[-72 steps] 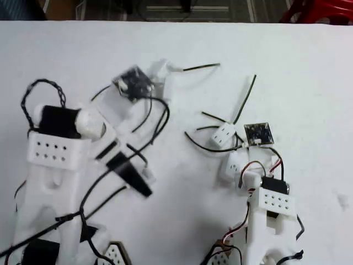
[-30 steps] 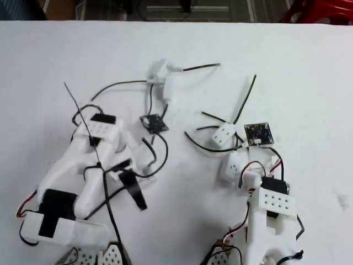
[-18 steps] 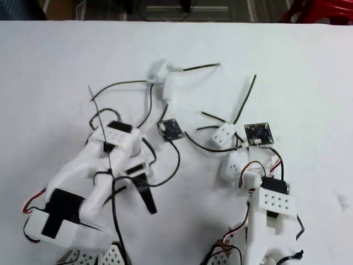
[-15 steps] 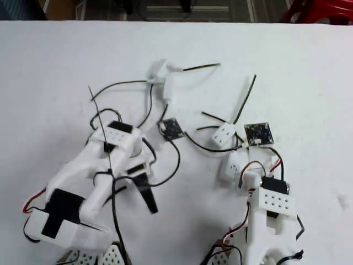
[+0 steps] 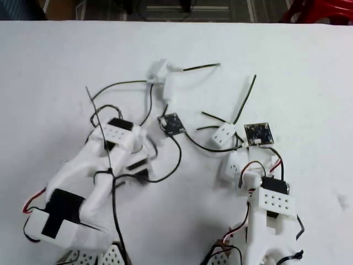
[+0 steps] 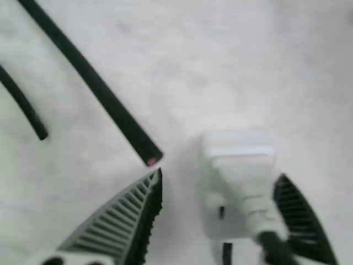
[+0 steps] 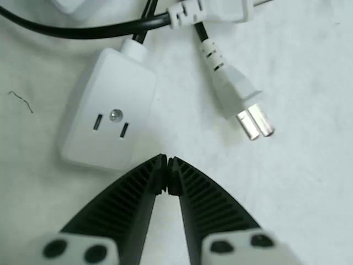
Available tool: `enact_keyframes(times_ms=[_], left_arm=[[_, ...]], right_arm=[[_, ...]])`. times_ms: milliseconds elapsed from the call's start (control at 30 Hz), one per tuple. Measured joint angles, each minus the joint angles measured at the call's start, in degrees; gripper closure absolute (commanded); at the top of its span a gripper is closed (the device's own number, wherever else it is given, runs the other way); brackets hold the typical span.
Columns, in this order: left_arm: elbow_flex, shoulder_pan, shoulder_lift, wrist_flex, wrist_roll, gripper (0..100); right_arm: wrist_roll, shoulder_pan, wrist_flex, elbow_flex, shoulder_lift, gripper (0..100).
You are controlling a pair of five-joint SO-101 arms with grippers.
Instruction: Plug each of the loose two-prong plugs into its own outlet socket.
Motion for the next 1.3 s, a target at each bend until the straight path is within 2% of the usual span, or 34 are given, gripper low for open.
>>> enact_keyframes(times_ms=[700, 867, 1100, 1300], left_arm=[[-1.05, -1.23, 0.18, 1.58, 0.00, 98], [-10.37, -6.95, 0.44, 3.43, 2.46, 98], [-29.45, -13.19, 1.76, 7.03, 6.07, 98], [-46.42, -14.68, 14.95, 7.82, 6.15, 98]], right_arm=[[0.00, 0.00, 0.00, 0.00, 0.00, 97.4], [0.00, 0.00, 0.00, 0.00, 0.00, 97.4], [0.00, 0.00, 0.00, 0.00, 0.00, 97.4], [0.00, 0.00, 0.00, 0.00, 0.00, 97.4]])
